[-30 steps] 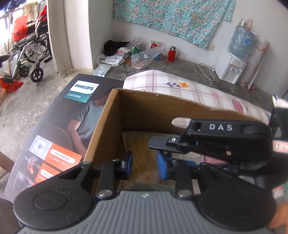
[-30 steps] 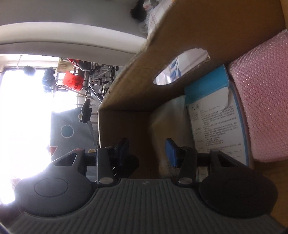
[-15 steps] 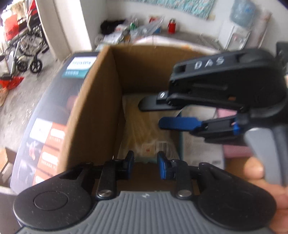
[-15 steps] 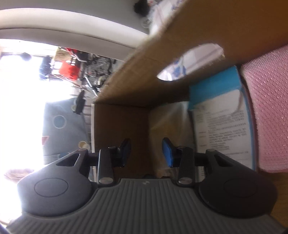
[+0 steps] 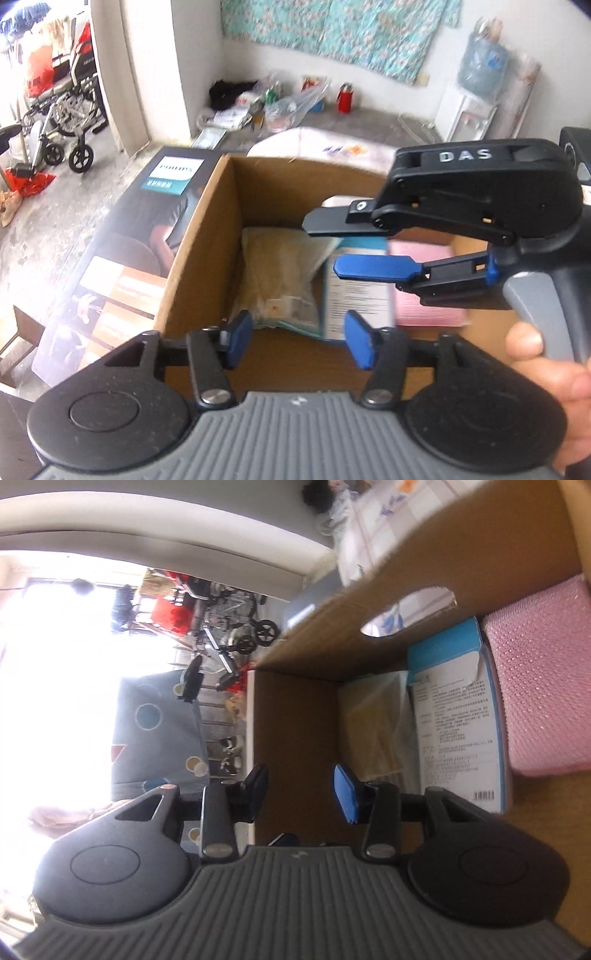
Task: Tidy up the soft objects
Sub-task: 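Lower the noodle bag into the cardboard box and open the left tool, then move the left tool back over the bedsheet toward the blue wet-wipe pack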
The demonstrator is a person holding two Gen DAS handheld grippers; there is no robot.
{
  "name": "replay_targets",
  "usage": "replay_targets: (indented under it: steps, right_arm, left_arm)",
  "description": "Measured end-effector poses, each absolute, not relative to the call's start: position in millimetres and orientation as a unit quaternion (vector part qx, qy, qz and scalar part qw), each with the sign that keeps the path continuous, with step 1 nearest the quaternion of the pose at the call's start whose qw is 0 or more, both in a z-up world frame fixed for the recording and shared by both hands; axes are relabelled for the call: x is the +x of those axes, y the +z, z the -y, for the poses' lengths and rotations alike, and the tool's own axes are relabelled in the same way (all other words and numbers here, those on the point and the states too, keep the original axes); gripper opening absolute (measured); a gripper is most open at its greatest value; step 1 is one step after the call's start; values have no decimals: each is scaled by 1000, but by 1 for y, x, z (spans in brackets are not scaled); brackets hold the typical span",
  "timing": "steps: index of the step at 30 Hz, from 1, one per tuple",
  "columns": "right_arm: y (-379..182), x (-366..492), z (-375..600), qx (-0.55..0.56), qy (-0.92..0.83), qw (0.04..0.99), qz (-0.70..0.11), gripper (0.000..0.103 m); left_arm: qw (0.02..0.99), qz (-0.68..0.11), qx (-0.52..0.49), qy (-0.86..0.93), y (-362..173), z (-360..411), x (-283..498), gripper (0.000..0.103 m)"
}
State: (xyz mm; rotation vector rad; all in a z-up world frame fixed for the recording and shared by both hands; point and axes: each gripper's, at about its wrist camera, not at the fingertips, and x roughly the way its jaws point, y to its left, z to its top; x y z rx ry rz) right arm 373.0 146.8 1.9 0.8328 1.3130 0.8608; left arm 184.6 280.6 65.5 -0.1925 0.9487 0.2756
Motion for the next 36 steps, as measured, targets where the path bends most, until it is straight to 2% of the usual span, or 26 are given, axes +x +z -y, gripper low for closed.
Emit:
replay_targets:
  steps: [4,6,10,16,23,29,36]
  right_arm:
    - [32,354,-96,370,411,632,-543,46]
    - [38,342,-61,393,432,611,-534,54]
    - [52,313,16,405,444,615,-511,59]
    - [79,269,162,384,387,711,-444,64]
    - [96,217,303,331,269,820,-382,70]
    - [60,176,364,302,179,860,-371,70]
    - [23,156,384,312,145,861,-374,70]
  left_arm:
    - [894,-423,-110,100,94,-251,157,75]
    - [903,-405,-116,81,105,-231,140,77]
    - [921,-369,-115,43,123,-186,121,82]
    - [941,-325,-87,-38,127,-92,112,85]
    - [938,-310,-83,-130,101,13,123,85]
    - [934,-304,-65,-176,62,72,129,84]
    - [936,-294,-62,-185,32,108,131,80]
